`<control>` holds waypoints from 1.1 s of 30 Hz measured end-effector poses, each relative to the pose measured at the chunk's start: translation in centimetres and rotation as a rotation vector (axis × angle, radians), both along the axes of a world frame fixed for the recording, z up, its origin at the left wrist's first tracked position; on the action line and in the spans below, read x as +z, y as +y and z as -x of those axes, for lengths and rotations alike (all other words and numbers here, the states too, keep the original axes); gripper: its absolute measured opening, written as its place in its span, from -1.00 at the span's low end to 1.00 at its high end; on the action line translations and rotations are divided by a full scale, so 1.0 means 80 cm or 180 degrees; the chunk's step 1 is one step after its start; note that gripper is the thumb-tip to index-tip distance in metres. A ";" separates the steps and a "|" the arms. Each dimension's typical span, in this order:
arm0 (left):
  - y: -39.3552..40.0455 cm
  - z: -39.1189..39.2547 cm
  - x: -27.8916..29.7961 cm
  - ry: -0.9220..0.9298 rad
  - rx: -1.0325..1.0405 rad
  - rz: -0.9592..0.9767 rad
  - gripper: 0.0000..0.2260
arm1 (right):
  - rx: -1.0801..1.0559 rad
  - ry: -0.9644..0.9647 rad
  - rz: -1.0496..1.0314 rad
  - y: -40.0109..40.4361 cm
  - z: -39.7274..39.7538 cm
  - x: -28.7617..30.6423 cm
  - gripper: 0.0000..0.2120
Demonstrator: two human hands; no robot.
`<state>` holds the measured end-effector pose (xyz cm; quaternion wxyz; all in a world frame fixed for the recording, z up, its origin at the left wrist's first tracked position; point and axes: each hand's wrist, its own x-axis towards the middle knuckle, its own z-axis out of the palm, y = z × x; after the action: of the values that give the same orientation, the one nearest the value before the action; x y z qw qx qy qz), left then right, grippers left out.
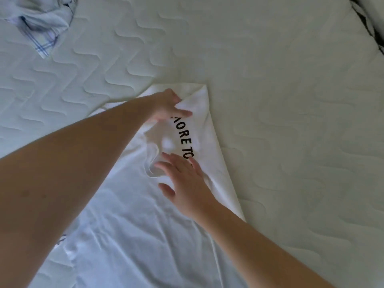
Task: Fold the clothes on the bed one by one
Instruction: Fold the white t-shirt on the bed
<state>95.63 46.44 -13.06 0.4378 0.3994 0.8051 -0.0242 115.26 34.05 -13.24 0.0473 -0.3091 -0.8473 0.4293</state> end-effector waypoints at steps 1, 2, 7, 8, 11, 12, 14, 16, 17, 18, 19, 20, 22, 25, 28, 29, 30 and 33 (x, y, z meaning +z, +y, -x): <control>-0.009 0.001 -0.008 0.0209 -0.0203 -0.0050 -0.49 | -0.0086 -0.0063 -0.0049 -0.003 -0.006 -0.003 -0.58; -0.017 0.003 -0.015 0.0252 -0.0175 -0.0158 -0.52 | -0.0237 -0.0098 -0.0086 -0.004 -0.013 -0.005 -0.58; -0.048 0.010 -0.031 0.0372 0.0331 -0.0702 -0.74 | -0.1255 -0.0333 -0.0596 0.013 -0.066 -0.028 -0.55; -0.050 0.012 -0.030 0.0416 0.0286 -0.0647 -0.75 | -0.1364 -0.0437 -0.0595 0.021 -0.074 -0.033 -0.53; -0.050 0.013 -0.030 0.0488 0.0265 -0.0667 -0.73 | -0.1336 -0.0629 -0.0381 0.054 -0.085 -0.045 -0.50; -0.047 0.011 -0.031 0.0470 0.0375 -0.0865 -0.71 | -0.1227 -0.0679 -0.0322 0.066 -0.084 -0.050 -0.51; -0.035 0.003 -0.032 0.0386 0.0510 -0.1354 -0.68 | -0.1048 -0.0656 -0.0226 0.091 -0.080 -0.060 -0.58; -0.014 -0.008 -0.034 0.0261 0.0468 -0.1616 -0.66 | -0.1167 -0.0470 0.0185 0.113 -0.074 -0.065 -0.69; 0.000 -0.013 -0.037 0.0206 0.0411 -0.1629 -0.65 | -0.1272 -0.0422 0.0455 0.123 -0.072 -0.067 -0.73; 0.015 -0.017 -0.038 0.0176 0.0345 -0.1568 -0.63 | -0.1350 -0.0447 0.0700 0.133 -0.070 -0.070 -0.74; 0.029 -0.020 -0.039 0.0182 0.0259 -0.1436 -0.62 | -0.1377 -0.0528 0.0898 0.141 -0.068 -0.073 -0.73; 0.042 -0.021 -0.040 0.0222 0.0156 -0.1269 -0.63 | -0.1363 -0.0615 0.1046 0.148 -0.066 -0.076 -0.72; 0.062 -0.017 -0.041 0.0374 -0.0013 -0.1007 -0.72 | -0.1258 -0.0730 0.1154 0.156 -0.064 -0.078 -0.74; 0.074 -0.007 -0.039 0.0558 0.0034 -0.0887 -0.76 | -0.1058 -0.0884 0.1077 0.164 -0.062 -0.081 -0.86; 0.070 -0.008 -0.036 0.0487 0.0016 -0.0926 -0.74 | -0.0986 -0.1037 0.1048 0.167 -0.060 -0.084 -0.81; 0.067 -0.010 -0.036 0.0414 0.0078 -0.0999 -0.74 | -0.0986 -0.1081 0.1048 0.167 -0.059 -0.084 -0.81; 0.062 -0.011 -0.034 0.0311 0.0198 -0.1097 -0.73 | -0.0989 -0.1100 0.1039 0.166 -0.059 -0.084 -0.81; 0.034 -0.011 -0.032 0.0297 0.0366 -0.1380 -0.72 | -0.1033 -0.0997 0.0997 0.162 -0.060 -0.084 -0.82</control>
<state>96.51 49.13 -15.60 0.3047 0.4360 0.8323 0.1559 120.08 47.01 -19.94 -0.0646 -0.5070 -0.7070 0.4888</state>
